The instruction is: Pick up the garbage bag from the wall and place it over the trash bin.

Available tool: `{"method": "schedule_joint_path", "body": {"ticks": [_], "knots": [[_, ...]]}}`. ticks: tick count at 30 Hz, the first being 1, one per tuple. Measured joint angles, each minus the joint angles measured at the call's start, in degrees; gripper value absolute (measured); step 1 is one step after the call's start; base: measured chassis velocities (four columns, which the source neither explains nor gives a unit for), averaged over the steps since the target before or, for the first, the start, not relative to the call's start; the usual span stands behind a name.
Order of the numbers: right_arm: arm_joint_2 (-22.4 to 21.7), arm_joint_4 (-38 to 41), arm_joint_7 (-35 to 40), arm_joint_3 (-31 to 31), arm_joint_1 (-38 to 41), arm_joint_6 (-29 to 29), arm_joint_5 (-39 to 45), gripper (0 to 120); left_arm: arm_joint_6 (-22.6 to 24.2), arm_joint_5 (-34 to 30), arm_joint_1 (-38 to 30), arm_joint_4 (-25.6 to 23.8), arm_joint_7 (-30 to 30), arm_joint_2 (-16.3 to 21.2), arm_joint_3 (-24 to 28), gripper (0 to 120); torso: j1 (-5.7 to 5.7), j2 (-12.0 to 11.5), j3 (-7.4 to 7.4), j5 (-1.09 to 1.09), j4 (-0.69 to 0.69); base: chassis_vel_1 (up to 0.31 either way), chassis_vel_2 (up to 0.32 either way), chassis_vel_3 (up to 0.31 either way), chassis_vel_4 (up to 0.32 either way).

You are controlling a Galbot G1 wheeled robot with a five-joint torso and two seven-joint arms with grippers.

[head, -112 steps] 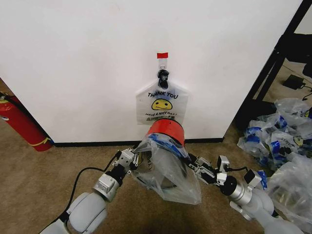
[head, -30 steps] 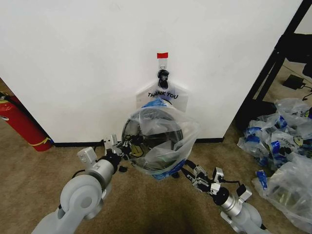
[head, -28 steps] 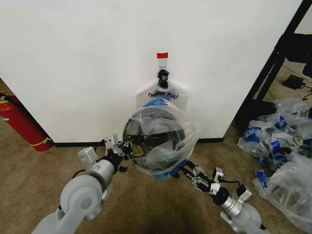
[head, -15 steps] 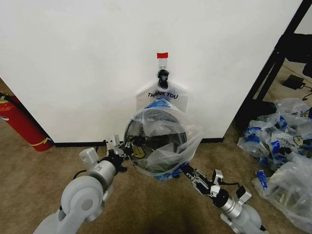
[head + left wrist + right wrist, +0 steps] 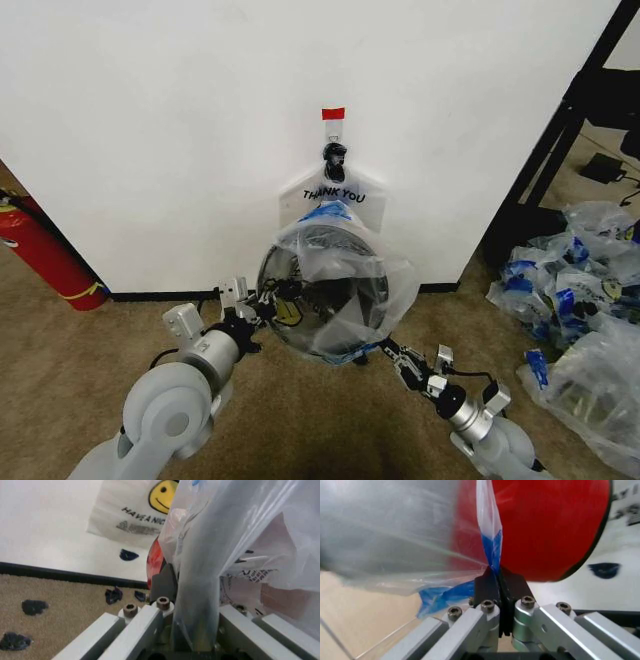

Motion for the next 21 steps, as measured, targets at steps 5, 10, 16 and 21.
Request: {"method": "schedule_joint_path", "body": {"ticks": [5, 10, 16, 21], "knots": [[0.0, 1.1, 2.8, -0.2, -0.4, 0.7, 0.6, 0, 0.8, 1.7, 0.7, -0.4, 0.5, 0.4, 0.6, 0, 0.00, 0.0, 0.00, 0.00, 0.00, 0.000, 0.000, 0.000, 0.000], [-1.1, 1.5, 2.7, 0.8, -0.9, 0.4, -0.7, 10, 0.0, 7.4, 0.6, 2.0, 1.4, 1.3, 1.5, 0, 0.00, 0.0, 0.00, 0.00, 0.00, 0.000, 0.000, 0.000, 0.000], [-4.0, -1.2, -3.2, 3.8, -0.2, -2.0, -5.3, 28, -2.9, 13.7, -1.1, 9.1, 1.3, 2.3, 1.9, 0, 0.00, 0.0, 0.00, 0.00, 0.00, 0.000, 0.000, 0.000, 0.000], [-5.9, -5.1, -14.8, 8.2, 1.2, -5.2, -11.0, 49, -5.2, 21.6, -1.6, 15.4, 0.9, 2.0, 2.6, 0, 0.01, 0.0, 0.00, -0.01, -0.02, 0.000, 0.000, 0.000, 0.000]]}}
